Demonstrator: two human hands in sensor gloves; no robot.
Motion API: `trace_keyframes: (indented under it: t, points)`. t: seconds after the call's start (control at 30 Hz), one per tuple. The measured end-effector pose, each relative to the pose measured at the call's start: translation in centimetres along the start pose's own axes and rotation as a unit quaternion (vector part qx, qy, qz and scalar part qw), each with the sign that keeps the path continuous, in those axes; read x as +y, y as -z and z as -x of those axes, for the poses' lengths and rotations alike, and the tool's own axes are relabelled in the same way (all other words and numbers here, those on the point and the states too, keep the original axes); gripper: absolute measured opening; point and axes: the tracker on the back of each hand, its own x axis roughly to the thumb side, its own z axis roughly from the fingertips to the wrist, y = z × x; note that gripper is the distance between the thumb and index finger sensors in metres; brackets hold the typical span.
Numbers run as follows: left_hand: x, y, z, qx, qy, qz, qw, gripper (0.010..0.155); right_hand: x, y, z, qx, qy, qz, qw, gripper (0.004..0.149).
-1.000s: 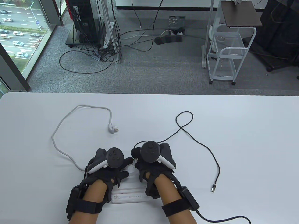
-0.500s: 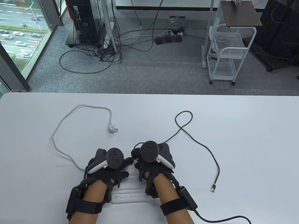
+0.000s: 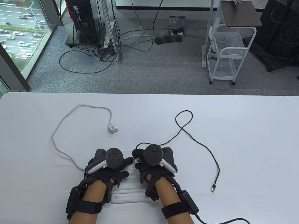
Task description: Charge the battery pack
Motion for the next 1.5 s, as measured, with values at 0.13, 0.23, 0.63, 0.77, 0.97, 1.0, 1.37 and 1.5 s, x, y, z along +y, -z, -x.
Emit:
trace_keyframes:
  t: [0.13, 0.23, 0.63, 0.77, 0.97, 1.0, 1.37, 1.5]
  points:
    - [0.0, -0.1, 0.0, -0.011, 0.006, 0.003, 1.000, 0.075, 0.2, -0.2, 0.5, -0.021, 0.022, -0.013, 0.999, 0.071]
    - [0.1, -0.3, 0.1, -0.015, -0.002, 0.000, 1.000, 0.074, 0.1, -0.4, 0.5, -0.034, 0.030, -0.039, 0.998, 0.075]
    - [1.7, -3.1, -2.5, -0.002, 0.019, 0.009, 1.000, 0.077, -1.9, -1.8, 0.8, -0.004, 0.016, -0.039, 0.999, 0.072]
    - [1.3, -3.7, -3.6, 0.008, 0.032, 0.044, 0.998, 0.077, -2.7, -2.2, 0.8, 0.018, 0.016, -0.044, 0.999, 0.069]
    - [0.5, -3.9, -6.0, -0.011, 0.070, 0.083, 0.994, 0.077, -4.1, -3.6, 1.0, 0.038, -0.025, -0.050, 0.998, 0.065]
    - [0.3, -3.8, -6.3, -0.014, 0.077, 0.086, 0.993, 0.077, -4.3, -3.8, 1.1, 0.041, -0.031, -0.048, 0.998, 0.065]
    - [-2.9, -3.0, -10.1, -0.002, 0.231, 0.097, 0.968, 0.086, -7.0, -6.9, 4.4, 0.072, -0.037, -0.015, 0.997, 0.063]
    - [-4.3, -2.6, -11.6, 0.013, 0.326, 0.094, 0.941, 0.093, -7.8, -7.7, 5.5, 0.081, -0.048, -0.005, 0.996, 0.063]
